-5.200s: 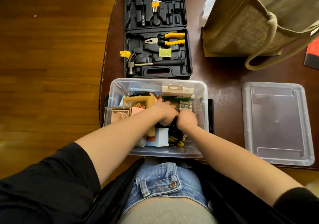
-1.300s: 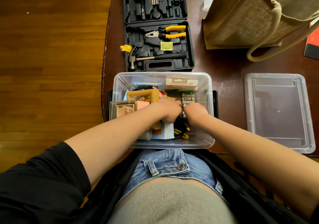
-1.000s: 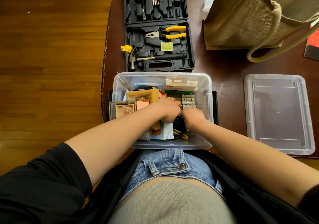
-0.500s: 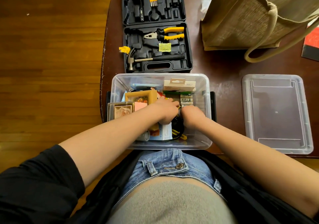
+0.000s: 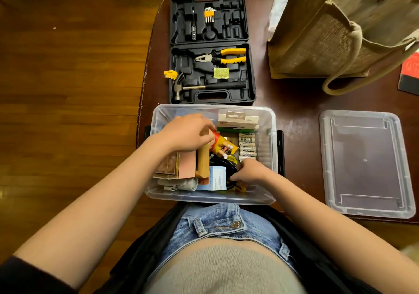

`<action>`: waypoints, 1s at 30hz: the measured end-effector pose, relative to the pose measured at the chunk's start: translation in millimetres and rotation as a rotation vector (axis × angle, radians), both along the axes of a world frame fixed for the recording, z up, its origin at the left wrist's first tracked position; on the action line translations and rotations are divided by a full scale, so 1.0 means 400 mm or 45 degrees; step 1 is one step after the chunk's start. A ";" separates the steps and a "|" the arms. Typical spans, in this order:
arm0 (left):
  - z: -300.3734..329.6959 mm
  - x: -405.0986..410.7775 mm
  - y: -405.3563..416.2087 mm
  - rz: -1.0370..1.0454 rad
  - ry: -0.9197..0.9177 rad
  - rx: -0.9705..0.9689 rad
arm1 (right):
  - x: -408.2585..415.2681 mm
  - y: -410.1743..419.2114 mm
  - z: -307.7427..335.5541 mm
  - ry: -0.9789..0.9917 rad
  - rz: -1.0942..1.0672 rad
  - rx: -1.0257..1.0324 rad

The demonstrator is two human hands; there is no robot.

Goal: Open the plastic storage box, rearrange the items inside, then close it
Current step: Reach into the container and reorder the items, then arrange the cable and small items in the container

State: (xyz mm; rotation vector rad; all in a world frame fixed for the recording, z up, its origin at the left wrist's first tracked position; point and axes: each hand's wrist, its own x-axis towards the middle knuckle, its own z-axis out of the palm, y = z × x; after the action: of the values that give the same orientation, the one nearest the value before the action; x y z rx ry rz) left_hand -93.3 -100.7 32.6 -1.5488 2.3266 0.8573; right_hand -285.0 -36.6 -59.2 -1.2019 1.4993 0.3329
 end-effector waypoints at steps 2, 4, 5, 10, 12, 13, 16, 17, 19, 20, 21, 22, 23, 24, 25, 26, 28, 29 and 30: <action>-0.002 0.033 0.007 0.079 0.110 0.138 | -0.001 0.005 -0.008 -0.059 -0.132 0.048; -0.005 0.062 0.016 0.151 0.243 0.231 | 0.001 0.010 -0.013 -0.118 -0.267 0.055; -0.007 0.073 0.020 0.186 0.290 0.251 | 0.002 0.009 -0.013 -0.142 -0.344 0.064; -0.028 0.093 0.030 0.335 0.387 0.222 | 0.016 -0.001 -0.014 -0.100 -0.240 -0.032; -0.036 0.089 0.034 0.388 0.427 0.188 | 0.020 0.000 0.001 -0.057 -0.091 -0.168; -0.039 0.088 0.036 0.416 0.456 0.178 | 0.017 0.000 0.013 -0.021 -0.013 -0.249; -0.044 0.086 0.043 0.492 0.571 0.187 | -0.008 -0.012 0.059 0.072 0.082 -0.418; -0.044 0.086 0.044 0.510 0.592 0.195 | -0.017 -0.020 0.076 0.079 0.083 -0.443; -0.045 0.087 0.044 0.518 0.598 0.195 | -0.030 -0.039 0.116 0.042 0.042 -0.490; -0.047 0.087 0.044 0.514 0.598 0.194 | -0.034 -0.050 0.136 0.016 -0.005 -0.525; -0.047 0.087 0.042 0.513 0.601 0.194 | -0.038 -0.061 0.155 -0.006 -0.064 -0.575; -0.048 0.086 0.041 0.514 0.608 0.197 | -0.041 -0.072 0.173 -0.029 -0.129 -0.629; -0.048 0.084 0.038 0.519 0.617 0.202 | -0.043 -0.083 0.189 -0.075 -0.211 -0.668; -0.047 0.082 0.034 0.529 0.624 0.209 | -0.044 -0.094 0.203 -0.173 -0.325 -0.678; -0.044 0.079 0.029 0.543 0.633 0.220 | -0.043 -0.104 0.214 -0.327 -0.462 -0.651; -0.040 0.074 0.024 0.561 0.652 0.239 | -0.041 -0.114 0.224 -0.500 -0.589 -0.597; -0.026 0.058 0.011 0.619 0.753 0.306 | -0.034 -0.127 0.236 -0.765 -0.723 -0.471; -0.018 0.047 0.004 0.656 0.823 0.356 | -0.029 -0.131 0.237 -0.845 -0.728 -0.408; -0.010 0.038 -0.003 0.699 0.894 0.417 | -0.023 -0.131 0.237 -0.903 -0.714 -0.344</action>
State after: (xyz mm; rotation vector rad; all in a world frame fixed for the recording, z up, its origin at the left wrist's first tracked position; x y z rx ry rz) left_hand -78.2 -101.7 28.5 -1.9782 1.9544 2.0793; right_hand -294.2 -89.1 35.6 -0.9030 1.1890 -0.6323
